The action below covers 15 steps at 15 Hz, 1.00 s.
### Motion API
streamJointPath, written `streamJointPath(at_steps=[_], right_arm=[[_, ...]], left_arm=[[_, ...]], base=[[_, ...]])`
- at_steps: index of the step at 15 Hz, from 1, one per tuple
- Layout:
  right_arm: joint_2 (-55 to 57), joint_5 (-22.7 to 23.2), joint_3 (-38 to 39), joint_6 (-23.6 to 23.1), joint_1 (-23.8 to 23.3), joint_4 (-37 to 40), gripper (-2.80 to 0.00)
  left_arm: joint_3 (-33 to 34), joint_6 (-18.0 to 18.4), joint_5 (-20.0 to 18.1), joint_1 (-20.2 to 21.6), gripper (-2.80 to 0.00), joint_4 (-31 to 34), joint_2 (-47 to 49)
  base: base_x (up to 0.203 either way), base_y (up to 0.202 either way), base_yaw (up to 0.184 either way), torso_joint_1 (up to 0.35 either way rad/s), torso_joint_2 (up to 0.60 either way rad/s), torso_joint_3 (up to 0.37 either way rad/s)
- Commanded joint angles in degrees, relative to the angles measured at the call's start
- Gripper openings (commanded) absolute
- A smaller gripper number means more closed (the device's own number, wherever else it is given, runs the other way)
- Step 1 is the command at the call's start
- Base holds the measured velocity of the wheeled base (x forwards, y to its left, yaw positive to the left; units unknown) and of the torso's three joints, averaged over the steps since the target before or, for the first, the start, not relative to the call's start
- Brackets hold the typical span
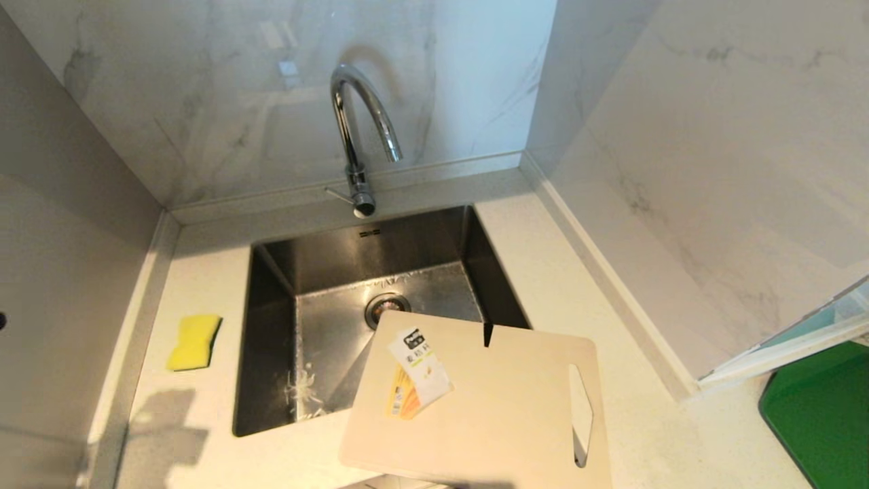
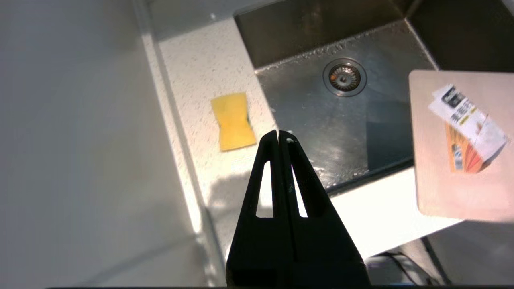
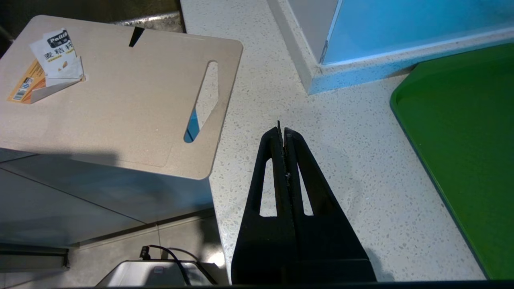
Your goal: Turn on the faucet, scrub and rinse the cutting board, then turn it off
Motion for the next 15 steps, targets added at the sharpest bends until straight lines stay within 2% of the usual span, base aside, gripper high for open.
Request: streamJointPath(at_steps=[1, 4, 8, 15], right_arm=[[0.0, 0.0, 0.0, 0.0, 0.0, 0.0, -2.8], [0.0, 0.0, 0.0, 0.0, 0.0, 0.0, -2.8], [0.0, 0.0, 0.0, 0.0, 0.0, 0.0, -2.8], [0.0, 0.0, 0.0, 0.0, 0.0, 0.0, -2.8]], left_arm=[[7.7, 1.6, 1.2, 0.0, -2.8, -2.3, -11.2], [13.1, 2.7, 1.9, 0.0, -2.8, -3.7, -17.1], [19.3, 1.8, 1.9, 0.0, -2.8, -3.7, -26.2], [33.8, 0.2, 2.0, 0.0, -2.8, -3.8, -40.5]], base=[[0.0, 0.0, 0.0, 0.0, 0.0, 0.0], [0.0, 0.0, 0.0, 0.0, 0.0, 0.0], [0.0, 0.0, 0.0, 0.0, 0.0, 0.0], [0.0, 0.0, 0.0, 0.0, 0.0, 0.0]])
